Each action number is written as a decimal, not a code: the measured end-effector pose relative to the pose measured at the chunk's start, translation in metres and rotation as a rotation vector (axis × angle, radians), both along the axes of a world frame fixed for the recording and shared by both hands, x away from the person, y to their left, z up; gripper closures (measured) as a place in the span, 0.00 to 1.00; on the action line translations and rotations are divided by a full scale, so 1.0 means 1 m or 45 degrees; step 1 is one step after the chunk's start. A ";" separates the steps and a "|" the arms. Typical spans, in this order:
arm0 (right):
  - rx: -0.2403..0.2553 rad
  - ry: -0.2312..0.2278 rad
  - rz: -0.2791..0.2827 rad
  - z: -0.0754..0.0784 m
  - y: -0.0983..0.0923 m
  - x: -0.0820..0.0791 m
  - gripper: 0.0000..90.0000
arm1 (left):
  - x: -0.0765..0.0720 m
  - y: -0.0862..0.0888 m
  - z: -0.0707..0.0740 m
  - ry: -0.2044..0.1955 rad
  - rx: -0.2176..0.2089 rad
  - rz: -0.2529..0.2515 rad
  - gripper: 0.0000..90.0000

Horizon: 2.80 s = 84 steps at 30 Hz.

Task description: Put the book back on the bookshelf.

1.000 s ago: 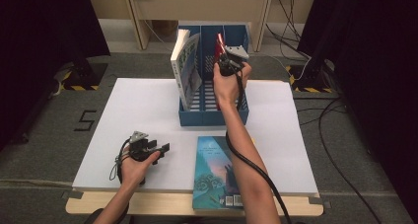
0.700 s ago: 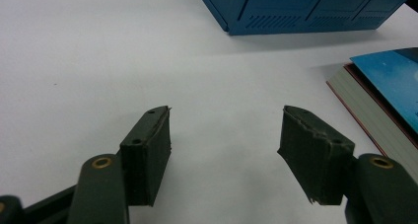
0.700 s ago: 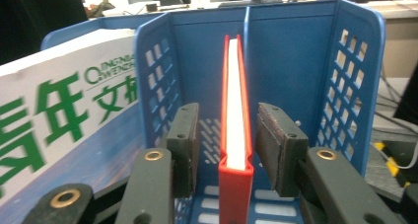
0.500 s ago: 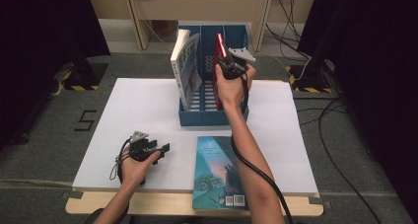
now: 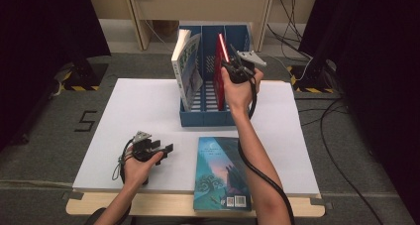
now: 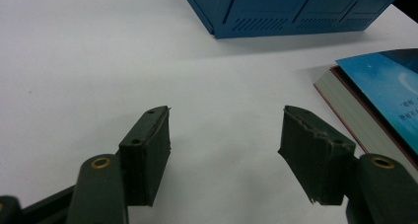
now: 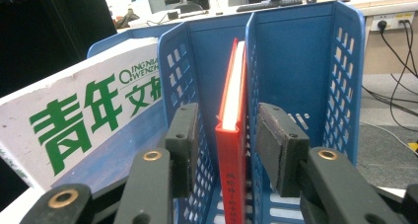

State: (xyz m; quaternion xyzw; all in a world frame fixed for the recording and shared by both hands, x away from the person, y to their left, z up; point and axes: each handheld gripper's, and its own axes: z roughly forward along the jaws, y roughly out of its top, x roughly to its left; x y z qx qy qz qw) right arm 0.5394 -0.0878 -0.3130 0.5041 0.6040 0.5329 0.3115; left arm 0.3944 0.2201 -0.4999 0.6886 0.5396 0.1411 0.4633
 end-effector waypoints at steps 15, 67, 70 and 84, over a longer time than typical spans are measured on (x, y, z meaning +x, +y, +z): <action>0.024 0.016 0.031 -0.003 -0.015 -0.021 0.68 | -0.002 -0.006 0.007 -0.018 -0.002 -0.034 0.39; -0.024 0.382 0.110 -0.099 -0.059 -0.067 0.69 | 0.003 -0.079 0.011 0.016 0.003 -0.333 0.41; -0.038 0.416 0.108 -0.108 -0.063 -0.070 0.69 | 0.004 -0.081 0.010 0.023 0.009 -0.339 0.41; 0.017 0.656 0.145 -0.136 -0.082 -0.088 0.71 | 0.006 -0.090 0.009 0.026 0.012 -0.377 0.42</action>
